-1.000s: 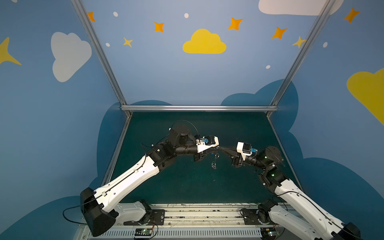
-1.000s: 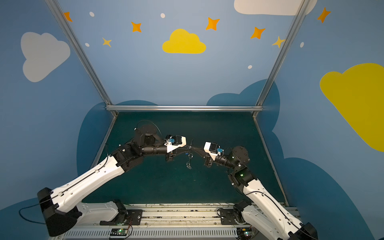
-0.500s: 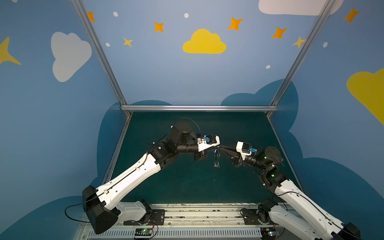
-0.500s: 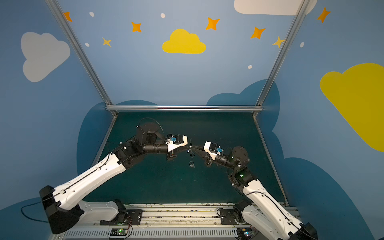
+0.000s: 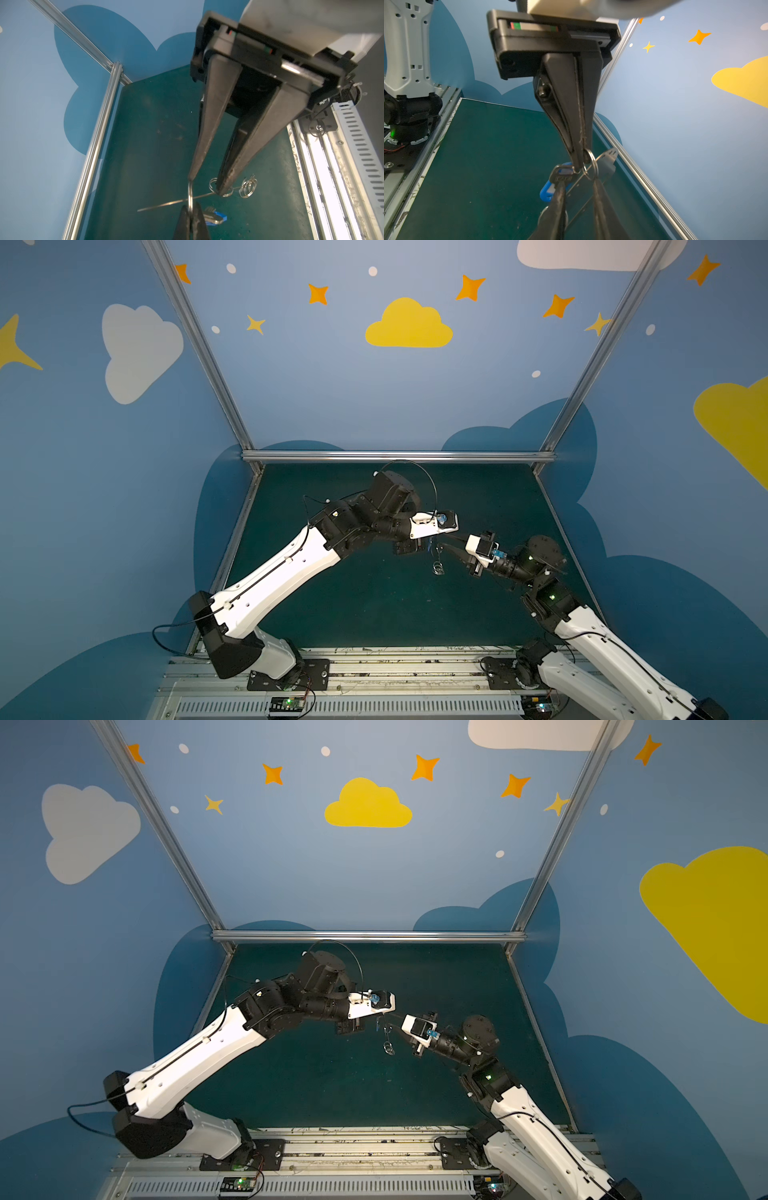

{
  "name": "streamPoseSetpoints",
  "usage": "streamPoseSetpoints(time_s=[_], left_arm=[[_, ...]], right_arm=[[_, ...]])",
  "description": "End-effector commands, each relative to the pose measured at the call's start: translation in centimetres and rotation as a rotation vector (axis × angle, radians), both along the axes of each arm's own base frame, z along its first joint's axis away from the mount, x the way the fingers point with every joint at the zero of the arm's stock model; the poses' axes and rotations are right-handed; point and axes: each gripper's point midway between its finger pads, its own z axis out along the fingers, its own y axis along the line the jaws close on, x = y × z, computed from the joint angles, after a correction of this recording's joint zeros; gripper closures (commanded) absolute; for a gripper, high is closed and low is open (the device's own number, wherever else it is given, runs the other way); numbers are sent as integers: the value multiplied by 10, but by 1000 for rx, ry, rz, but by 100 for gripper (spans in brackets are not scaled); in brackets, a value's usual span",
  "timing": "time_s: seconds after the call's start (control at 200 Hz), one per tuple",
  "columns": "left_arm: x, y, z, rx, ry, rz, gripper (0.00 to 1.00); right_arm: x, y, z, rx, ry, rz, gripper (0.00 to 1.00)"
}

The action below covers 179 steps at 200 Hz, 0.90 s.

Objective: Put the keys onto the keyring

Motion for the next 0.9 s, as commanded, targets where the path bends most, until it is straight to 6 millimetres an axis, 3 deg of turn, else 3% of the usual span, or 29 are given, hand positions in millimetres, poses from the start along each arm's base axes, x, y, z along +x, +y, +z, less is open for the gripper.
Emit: streamPoseSetpoints(time_s=[0.0,0.546,0.891], left_arm=[[-2,12,-6,91,-14,15,97],[-5,9,-3,126,-43,-1,97],[-9,7,-5,126,-44,-15,97]], right_arm=[[-4,0,18,5,-68,4,76],[-5,15,15,11,-43,58,83],[-6,19,15,24,-32,69,100]])
